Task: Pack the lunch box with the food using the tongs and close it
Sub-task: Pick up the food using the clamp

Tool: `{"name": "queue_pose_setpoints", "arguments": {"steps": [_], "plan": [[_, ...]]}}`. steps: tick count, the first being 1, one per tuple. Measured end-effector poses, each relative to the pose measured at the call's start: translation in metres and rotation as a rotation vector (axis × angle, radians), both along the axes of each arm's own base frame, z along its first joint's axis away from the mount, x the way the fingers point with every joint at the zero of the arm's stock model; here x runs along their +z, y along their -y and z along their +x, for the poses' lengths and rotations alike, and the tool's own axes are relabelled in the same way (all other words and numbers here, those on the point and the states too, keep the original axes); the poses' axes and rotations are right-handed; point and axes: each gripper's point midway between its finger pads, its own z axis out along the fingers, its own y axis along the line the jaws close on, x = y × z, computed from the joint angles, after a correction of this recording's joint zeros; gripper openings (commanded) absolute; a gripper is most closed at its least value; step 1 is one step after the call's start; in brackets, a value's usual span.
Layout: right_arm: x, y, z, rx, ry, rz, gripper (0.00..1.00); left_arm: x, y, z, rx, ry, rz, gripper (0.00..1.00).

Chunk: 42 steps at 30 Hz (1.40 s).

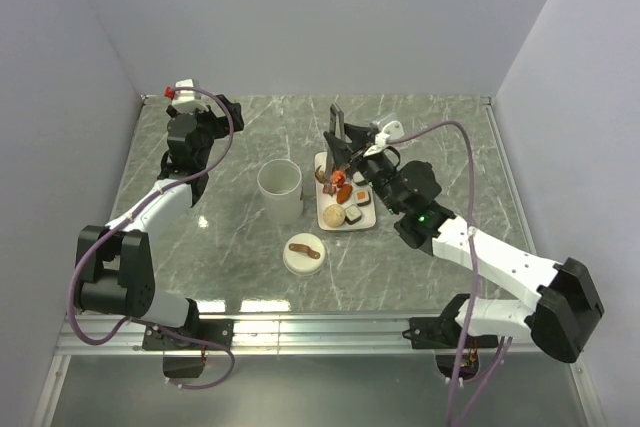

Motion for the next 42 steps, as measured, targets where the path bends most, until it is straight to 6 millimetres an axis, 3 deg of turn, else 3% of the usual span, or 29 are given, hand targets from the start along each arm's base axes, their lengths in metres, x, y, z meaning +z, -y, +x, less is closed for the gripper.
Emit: {"name": "queue_pose_setpoints", "arguments": {"steps": [4, 8, 16, 29, 37, 40, 42], "plan": [[-0.041, -0.001, 0.012, -0.029, -0.089, -0.033, 0.48, -0.001, 0.001, 0.000, -0.002, -0.003, 0.000, 0.99], [-0.061, -0.003, 0.021, -0.045, -0.140, -0.046, 0.48, -0.005, 0.001, 0.001, -0.004, -0.010, 0.001, 0.99], [-0.075, -0.006, 0.026, -0.047, -0.187, -0.038, 0.48, -0.007, 0.002, 0.002, -0.006, -0.015, 0.002, 0.99], [-0.117, -0.001, 0.022, -0.061, -0.288, -0.073, 0.48, -0.008, 0.004, 0.002, -0.013, -0.017, 0.002, 1.00], [-0.124, 0.002, 0.024, -0.080, -0.306, -0.084, 0.49, -0.008, 0.005, 0.002, -0.016, -0.017, 0.002, 0.99], [-0.129, 0.002, 0.024, -0.081, -0.317, -0.094, 0.47, -0.008, 0.006, 0.002, -0.017, -0.018, 0.002, 0.99], [-0.133, 0.001, 0.025, -0.081, -0.324, -0.101, 0.41, -0.008, 0.006, 0.002, -0.017, -0.018, 0.003, 0.99]]}}
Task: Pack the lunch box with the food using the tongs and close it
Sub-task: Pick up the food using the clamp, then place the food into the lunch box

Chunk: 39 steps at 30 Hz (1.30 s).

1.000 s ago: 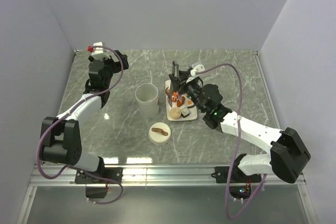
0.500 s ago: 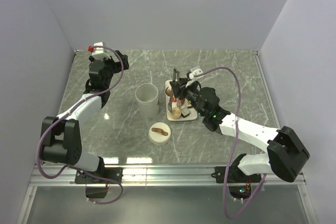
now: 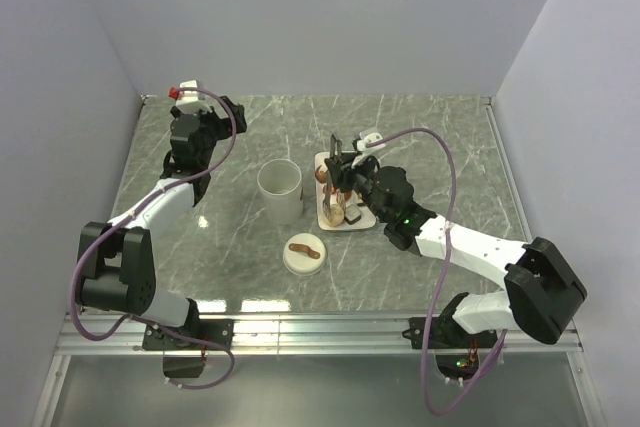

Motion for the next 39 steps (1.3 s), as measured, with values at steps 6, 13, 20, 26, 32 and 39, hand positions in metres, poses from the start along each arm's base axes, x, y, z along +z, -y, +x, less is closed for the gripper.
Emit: {"name": "queue_pose_setpoints", "arguments": {"steps": [6, 13, 20, 26, 32, 39], "plan": [[-0.002, 0.002, 0.001, -0.009, -0.001, -0.008, 0.26, 0.000, 0.001, 0.000, -0.003, 0.000, 0.000, 1.00], [0.002, 0.004, 0.001, -0.009, 0.004, -0.031, 0.20, 0.000, 0.001, 0.000, -0.002, -0.001, 0.000, 0.99], [0.038, 0.000, 0.008, -0.009, 0.075, -0.045, 0.20, -0.001, 0.002, 0.000, -0.004, -0.002, 0.000, 0.99], [0.097, -0.008, 0.013, 0.005, 0.187, -0.004, 0.20, -0.002, 0.002, -0.001, -0.004, -0.009, 0.001, 0.99], [0.135, -0.023, 0.012, 0.074, 0.265, 0.026, 0.20, -0.003, 0.002, -0.001, -0.004, -0.013, 0.002, 0.99], [0.140, -0.048, 0.008, 0.189, 0.282, 0.031, 0.20, -0.003, 0.002, 0.000, -0.003, -0.015, 0.003, 0.99]]}}
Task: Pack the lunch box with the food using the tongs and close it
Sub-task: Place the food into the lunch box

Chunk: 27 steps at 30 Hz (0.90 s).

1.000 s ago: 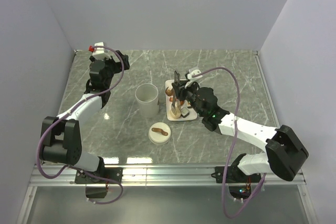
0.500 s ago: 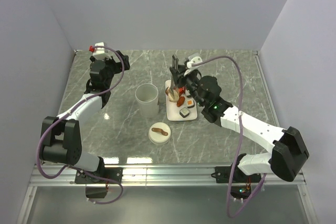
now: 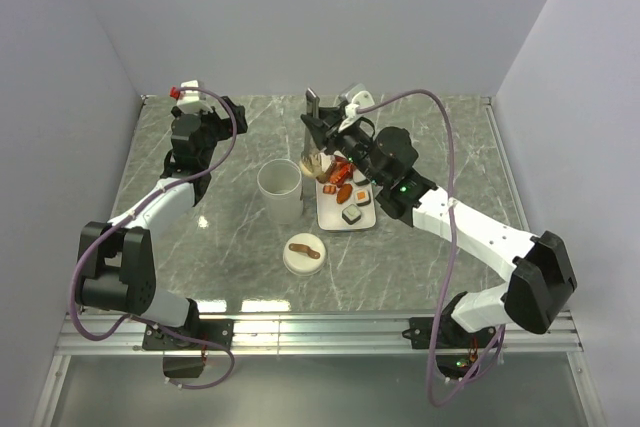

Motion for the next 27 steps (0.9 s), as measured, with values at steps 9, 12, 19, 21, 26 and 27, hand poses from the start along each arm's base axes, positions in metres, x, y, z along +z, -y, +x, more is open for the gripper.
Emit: {"name": "queue_pose_setpoints", "arguments": {"steps": [9, 12, 19, 21, 26, 27], "plan": [[0.005, -0.017, -0.008, 0.085, 0.017, -0.009, 0.20, -0.001, -0.001, 0.000, 0.007, -0.003, 0.001, 1.00], [0.015, -0.024, -0.015, 0.115, 0.037, -0.001, 0.19, -0.002, -0.001, 0.000, 0.007, -0.008, 0.002, 1.00], [0.032, -0.044, -0.026, 0.177, 0.072, 0.011, 0.20, -0.004, -0.002, 0.000, 0.011, -0.015, 0.006, 0.99], [0.029, -0.049, -0.025, 0.188, 0.068, 0.005, 0.27, -0.004, -0.002, 0.000, 0.012, -0.015, 0.007, 0.99], [0.008, -0.060, -0.019, 0.200, 0.028, -0.034, 0.41, -0.004, -0.002, 0.000, 0.013, -0.014, 0.015, 0.99], [0.006, -0.061, -0.018, 0.201, 0.022, -0.039, 0.42, -0.004, -0.002, 0.000, 0.013, -0.014, 0.018, 0.99]]}}
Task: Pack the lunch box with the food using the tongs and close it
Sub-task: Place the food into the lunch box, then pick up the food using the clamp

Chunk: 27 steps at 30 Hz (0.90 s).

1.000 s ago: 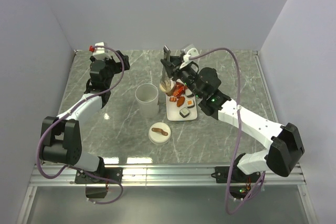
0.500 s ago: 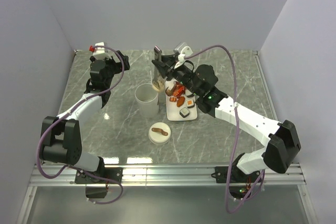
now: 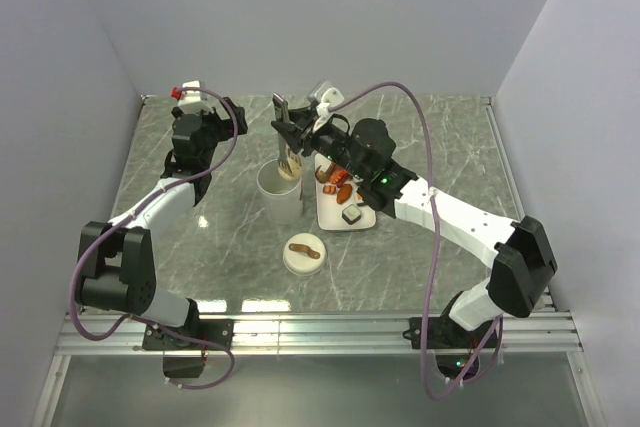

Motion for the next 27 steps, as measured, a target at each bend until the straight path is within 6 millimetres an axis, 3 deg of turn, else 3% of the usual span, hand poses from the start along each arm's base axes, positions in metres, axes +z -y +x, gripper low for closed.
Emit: {"name": "queue_pose_setpoints", "arguments": {"steps": [10, 19, 27], "plan": [[-0.003, -0.003, 0.000, 0.008, -0.002, -0.005, 0.51, 0.000, 0.000, 0.000, 0.006, 0.000, 0.004, 1.00], [0.004, -0.001, 0.001, -0.003, 0.015, 0.016, 0.48, 0.000, -0.002, 0.000, 0.014, 0.000, 0.004, 0.99], [0.013, 0.038, -0.001, -0.145, 0.053, 0.051, 0.47, 0.000, -0.002, 0.000, 0.016, 0.000, 0.004, 0.99]]}}
